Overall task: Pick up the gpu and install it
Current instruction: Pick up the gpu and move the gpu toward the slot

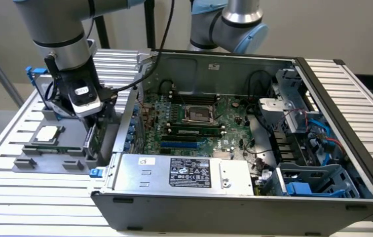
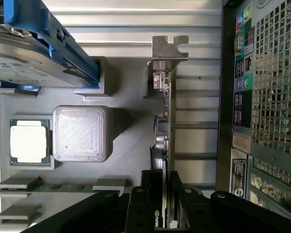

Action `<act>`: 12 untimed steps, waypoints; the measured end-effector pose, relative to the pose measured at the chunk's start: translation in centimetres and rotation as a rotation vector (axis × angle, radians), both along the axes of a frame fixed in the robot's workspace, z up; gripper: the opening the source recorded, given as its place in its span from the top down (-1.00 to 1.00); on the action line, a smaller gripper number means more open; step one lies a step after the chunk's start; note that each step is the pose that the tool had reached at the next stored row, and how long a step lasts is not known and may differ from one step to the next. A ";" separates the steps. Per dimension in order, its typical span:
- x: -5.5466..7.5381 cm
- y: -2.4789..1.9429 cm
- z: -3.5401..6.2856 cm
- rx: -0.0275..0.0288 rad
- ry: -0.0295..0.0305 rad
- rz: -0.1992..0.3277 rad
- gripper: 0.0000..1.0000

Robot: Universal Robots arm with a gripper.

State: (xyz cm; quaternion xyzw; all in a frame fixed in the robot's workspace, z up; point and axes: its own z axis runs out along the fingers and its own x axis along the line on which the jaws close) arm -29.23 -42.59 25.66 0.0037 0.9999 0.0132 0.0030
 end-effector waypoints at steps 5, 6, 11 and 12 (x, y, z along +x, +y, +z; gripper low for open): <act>0.0 0.00 1.71 0.0000 0.0000 0.000 0.47; 0.0 0.00 2.16 -0.0002 0.0003 0.000 0.47; 0.1 0.00 4.44 0.0000 0.0015 0.000 0.47; 0.1 0.00 4.89 0.0000 0.0016 0.000 0.47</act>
